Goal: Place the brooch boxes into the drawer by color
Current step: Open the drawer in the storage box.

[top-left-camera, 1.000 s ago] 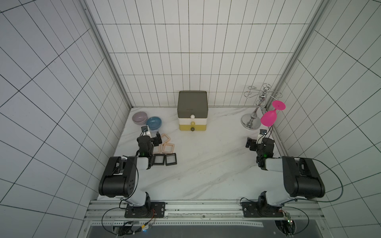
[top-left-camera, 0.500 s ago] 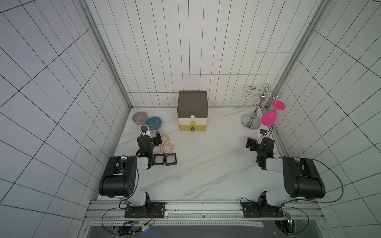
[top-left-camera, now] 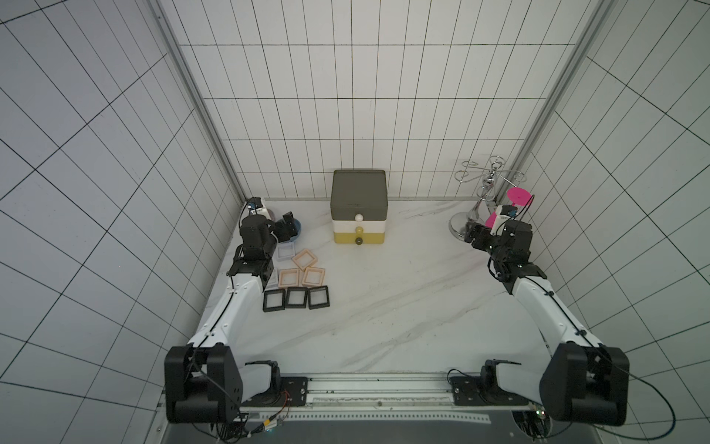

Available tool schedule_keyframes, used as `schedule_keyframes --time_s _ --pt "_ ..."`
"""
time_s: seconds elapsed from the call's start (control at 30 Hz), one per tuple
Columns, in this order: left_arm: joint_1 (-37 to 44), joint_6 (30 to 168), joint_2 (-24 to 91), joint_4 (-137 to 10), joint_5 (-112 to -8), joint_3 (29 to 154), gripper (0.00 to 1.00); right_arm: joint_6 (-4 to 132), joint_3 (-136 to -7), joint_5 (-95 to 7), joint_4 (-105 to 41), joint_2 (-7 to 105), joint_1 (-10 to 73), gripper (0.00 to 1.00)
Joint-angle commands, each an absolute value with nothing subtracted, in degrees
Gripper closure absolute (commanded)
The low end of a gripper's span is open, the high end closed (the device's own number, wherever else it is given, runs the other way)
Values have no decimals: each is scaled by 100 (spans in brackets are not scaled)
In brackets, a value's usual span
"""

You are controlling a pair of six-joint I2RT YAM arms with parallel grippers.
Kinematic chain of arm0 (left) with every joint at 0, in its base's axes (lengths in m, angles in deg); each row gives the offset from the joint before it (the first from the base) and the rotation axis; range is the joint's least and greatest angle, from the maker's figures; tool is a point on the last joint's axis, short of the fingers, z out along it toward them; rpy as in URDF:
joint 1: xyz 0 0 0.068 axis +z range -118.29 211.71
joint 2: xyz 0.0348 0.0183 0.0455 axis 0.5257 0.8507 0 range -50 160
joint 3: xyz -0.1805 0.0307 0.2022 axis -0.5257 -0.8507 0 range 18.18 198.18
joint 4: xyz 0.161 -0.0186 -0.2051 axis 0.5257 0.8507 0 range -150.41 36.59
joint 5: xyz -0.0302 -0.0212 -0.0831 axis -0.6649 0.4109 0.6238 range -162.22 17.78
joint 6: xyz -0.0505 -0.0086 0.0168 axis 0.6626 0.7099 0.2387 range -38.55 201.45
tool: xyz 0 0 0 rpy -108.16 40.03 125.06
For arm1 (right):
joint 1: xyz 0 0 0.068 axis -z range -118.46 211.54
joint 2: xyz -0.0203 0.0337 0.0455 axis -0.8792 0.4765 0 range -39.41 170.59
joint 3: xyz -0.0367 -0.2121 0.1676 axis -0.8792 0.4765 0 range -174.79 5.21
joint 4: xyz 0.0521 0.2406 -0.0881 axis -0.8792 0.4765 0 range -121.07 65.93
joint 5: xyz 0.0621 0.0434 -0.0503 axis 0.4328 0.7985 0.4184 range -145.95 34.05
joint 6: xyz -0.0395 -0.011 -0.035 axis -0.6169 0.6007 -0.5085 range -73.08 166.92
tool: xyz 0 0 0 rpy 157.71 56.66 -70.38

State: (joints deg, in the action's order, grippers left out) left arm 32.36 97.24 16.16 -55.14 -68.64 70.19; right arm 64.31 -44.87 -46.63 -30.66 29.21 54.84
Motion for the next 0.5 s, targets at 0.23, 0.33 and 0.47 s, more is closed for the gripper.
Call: schedule_keyframes --time_s 0.23,0.33,0.47 --pt "3249 9858 256 -4010 -5289 7255 2 7645 -6055 -3453 -2436 3460 3595 1" --pt "3252 9884 -72 -3907 -5250 7106 2 7796 -6358 -3496 -2610 3876 3218 0" --pt "3251 9892 -288 -3737 -5310 7100 2 8147 -6774 -3505 -2808 4492 2904 6"
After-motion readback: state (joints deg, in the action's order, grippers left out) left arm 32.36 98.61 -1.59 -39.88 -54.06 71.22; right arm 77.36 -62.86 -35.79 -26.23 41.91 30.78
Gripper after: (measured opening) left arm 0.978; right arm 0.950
